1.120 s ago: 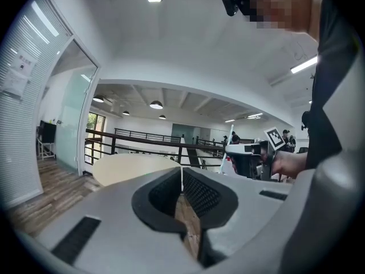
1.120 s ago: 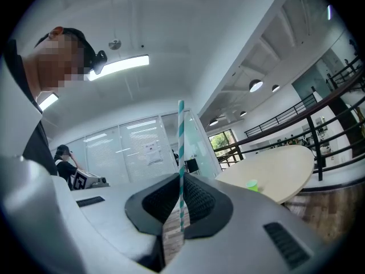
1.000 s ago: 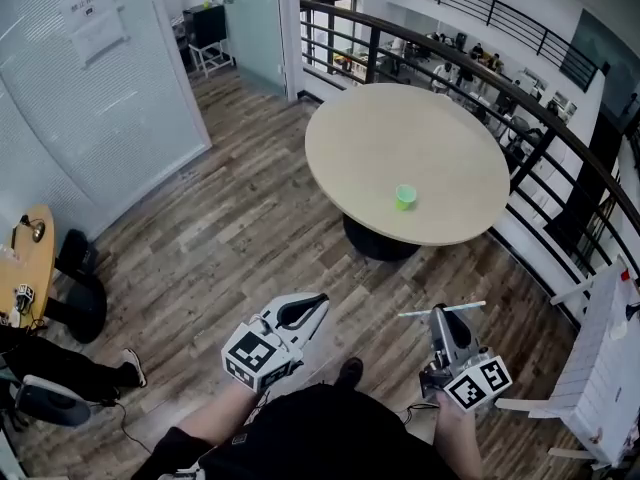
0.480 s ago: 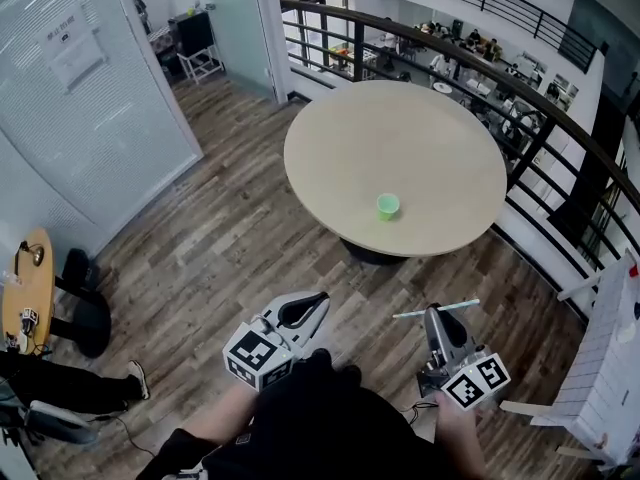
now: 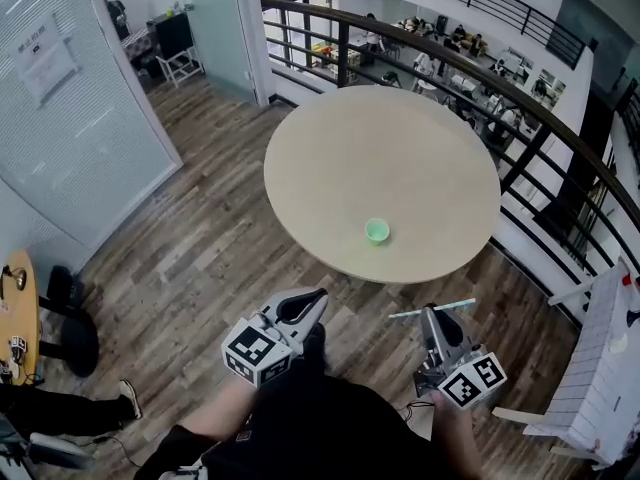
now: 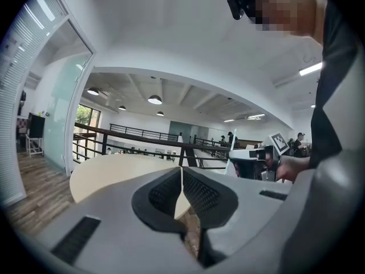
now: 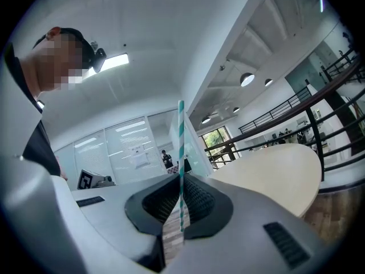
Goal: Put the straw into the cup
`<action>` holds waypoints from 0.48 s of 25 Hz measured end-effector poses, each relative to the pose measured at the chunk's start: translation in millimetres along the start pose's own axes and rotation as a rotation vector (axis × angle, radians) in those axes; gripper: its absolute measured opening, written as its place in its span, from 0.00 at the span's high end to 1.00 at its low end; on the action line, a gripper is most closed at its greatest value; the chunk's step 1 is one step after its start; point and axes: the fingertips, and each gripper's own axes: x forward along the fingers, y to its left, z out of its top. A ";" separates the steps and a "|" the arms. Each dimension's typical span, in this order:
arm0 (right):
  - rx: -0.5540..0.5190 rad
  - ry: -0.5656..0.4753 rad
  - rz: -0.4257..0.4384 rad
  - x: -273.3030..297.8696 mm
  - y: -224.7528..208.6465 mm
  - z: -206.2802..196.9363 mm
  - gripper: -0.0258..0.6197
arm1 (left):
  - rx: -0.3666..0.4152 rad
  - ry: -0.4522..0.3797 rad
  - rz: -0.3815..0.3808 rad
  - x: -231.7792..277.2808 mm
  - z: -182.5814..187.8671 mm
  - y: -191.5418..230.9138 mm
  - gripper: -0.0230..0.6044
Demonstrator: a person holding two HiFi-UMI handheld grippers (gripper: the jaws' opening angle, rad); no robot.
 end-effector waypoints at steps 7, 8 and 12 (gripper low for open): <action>0.009 -0.011 -0.053 78.9 -36.9 22.0 0.91 | 0.012 0.009 -0.049 54.0 25.0 79.6 0.94; 0.009 -0.011 -0.059 89.0 -41.3 24.3 0.91 | 0.012 0.011 -0.055 60.5 27.6 89.6 0.94; 0.015 -0.010 -0.086 128.2 -55.7 30.1 0.91 | 0.007 0.015 -0.086 79.3 37.4 126.4 0.94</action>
